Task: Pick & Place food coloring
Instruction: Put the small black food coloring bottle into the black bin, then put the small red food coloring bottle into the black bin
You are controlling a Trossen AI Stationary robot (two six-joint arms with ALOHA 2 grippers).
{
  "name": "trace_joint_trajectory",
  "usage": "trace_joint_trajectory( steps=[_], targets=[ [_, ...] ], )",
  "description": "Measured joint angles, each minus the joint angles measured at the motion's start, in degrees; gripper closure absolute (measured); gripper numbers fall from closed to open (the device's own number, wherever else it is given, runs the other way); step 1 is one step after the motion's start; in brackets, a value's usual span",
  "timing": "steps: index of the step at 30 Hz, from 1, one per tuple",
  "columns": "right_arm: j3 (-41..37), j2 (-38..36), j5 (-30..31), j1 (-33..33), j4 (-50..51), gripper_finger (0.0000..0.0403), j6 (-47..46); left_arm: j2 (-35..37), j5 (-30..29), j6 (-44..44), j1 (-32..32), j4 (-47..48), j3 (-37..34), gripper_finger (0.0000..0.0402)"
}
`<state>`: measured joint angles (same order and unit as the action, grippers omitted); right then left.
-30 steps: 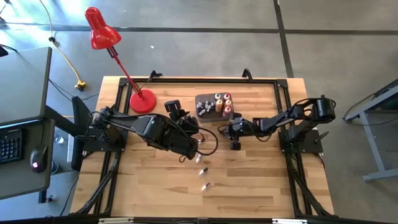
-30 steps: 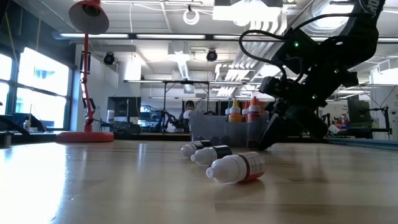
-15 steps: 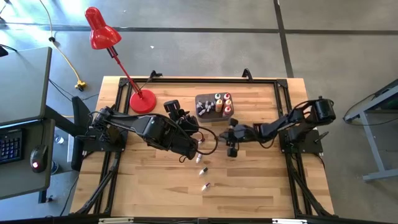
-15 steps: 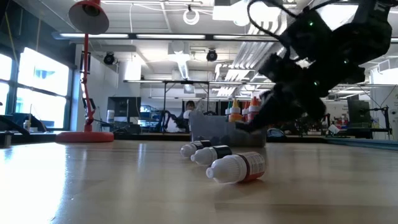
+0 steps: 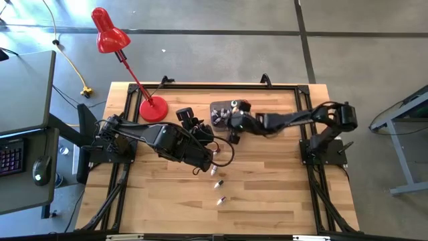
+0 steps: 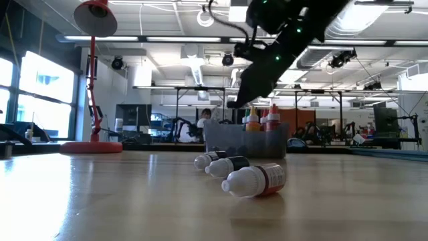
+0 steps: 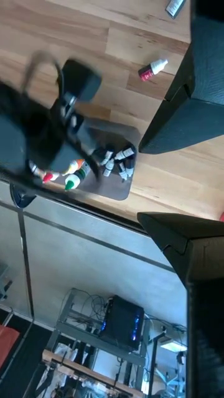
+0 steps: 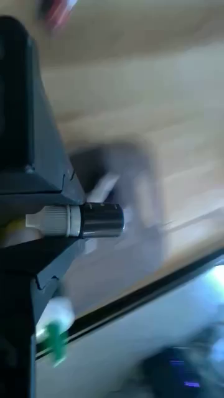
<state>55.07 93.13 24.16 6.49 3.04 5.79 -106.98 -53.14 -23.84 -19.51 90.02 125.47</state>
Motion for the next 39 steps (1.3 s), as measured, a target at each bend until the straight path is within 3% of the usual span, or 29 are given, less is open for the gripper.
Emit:
trace_joint_trajectory(
  steps=[4,12,17,24,28,33,39],
  targets=[
    [6.74,1.96,-2.75,2.57,12.69,0.0327,-0.9,0.0,0.01,0.0,0.0,0.0,-0.01,0.0243],
    [8.21,5.83,-4.63,3.01,10.88,0.0261,7.2,0.0,0.01,0.07,0.0,0.0,-0.02,0.0243],
    [8.24,5.3,-4.57,2.06,9.49,0.0238,7.77,0.0,3.82,-0.22,0.0,-0.01,-0.02,0.0243],
    [8.3,2.37,-18.94,-4.81,10.14,0.024,8.2,0.0,9.56,-0.7,-0.43,0.0,-0.02,0.0243],
    [7.07,2.27,-22.07,-10.48,9.72,0.0238,8.21,1.57,9.55,-3.96,-3.16,-0.05,-1.22,0.0243],
    [2.8,2.27,-21.53,-15.76,4.77,0.0237,9.4,5.39,3.24,-15.37,-9.48,-0.36,-11.7,0.0243],
    [-5.06,2.43,-27.68,-15.24,-15.31,0.0237,9.74,9.46,-4.91,-33.96,-15.82,0.14,-31.39,0.0244]
  ],
)
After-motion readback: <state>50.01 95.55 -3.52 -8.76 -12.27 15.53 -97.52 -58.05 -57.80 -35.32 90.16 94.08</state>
